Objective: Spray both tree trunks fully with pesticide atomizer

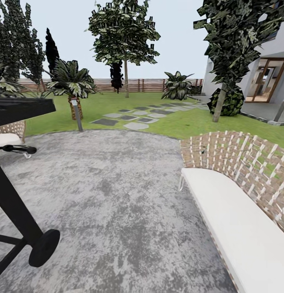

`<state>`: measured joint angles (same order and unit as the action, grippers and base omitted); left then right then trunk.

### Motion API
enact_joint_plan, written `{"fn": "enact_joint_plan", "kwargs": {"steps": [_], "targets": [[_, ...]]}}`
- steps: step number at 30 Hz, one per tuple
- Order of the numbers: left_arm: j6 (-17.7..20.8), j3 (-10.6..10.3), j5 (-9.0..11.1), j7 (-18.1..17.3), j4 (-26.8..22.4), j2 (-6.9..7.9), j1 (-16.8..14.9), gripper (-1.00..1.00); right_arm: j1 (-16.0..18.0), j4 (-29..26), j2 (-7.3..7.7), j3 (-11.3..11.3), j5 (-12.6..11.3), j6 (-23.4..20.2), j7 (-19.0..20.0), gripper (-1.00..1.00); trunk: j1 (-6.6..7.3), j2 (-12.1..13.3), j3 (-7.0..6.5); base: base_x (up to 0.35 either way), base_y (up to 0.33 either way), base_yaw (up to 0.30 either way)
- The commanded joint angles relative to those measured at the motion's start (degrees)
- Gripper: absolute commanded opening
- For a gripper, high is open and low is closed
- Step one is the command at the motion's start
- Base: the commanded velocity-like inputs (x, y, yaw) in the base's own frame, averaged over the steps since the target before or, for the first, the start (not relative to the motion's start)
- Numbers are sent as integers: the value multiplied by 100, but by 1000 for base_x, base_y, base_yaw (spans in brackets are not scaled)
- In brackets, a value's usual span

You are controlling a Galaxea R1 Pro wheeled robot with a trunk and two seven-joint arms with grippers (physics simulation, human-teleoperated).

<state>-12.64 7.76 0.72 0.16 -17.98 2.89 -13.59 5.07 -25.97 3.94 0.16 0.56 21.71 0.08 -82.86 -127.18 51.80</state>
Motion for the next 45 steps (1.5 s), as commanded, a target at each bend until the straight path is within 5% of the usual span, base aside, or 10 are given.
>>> {"fn": "enact_joint_plan", "kwargs": {"steps": [1, 45], "targets": [[-19, 6, 7, 2, 5, 0, -3, 100, 3, 4, 1, 0, 6, 17, 1, 100, -2, -2, 5, 339, 0, 0], [-19, 6, 7, 2, 5, 1, -3, 100, 3, 4, 1, 1, 6, 17, -2, 100, -2, -2, 5, 339, 0, 0]]}}
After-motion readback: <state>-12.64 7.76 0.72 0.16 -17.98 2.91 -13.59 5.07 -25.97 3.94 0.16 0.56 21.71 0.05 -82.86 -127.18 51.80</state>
